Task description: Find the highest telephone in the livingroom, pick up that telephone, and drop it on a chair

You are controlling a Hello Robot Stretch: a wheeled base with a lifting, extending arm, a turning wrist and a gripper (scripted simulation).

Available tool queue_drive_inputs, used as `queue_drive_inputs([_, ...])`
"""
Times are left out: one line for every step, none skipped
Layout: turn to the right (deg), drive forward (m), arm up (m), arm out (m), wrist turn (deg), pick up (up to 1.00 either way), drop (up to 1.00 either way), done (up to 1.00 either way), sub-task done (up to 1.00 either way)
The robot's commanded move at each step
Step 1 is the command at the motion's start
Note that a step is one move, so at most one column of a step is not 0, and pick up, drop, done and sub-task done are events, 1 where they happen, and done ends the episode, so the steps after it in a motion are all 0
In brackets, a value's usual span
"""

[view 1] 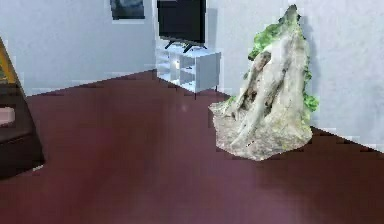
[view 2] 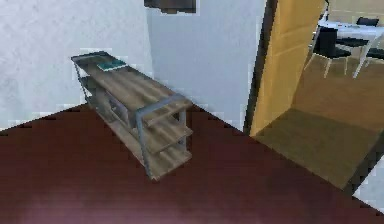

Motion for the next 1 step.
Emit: queue_drive_inputs([0.0,1.0,0.0,0.0,0.0,0.0,0.0,0.0,0.0])
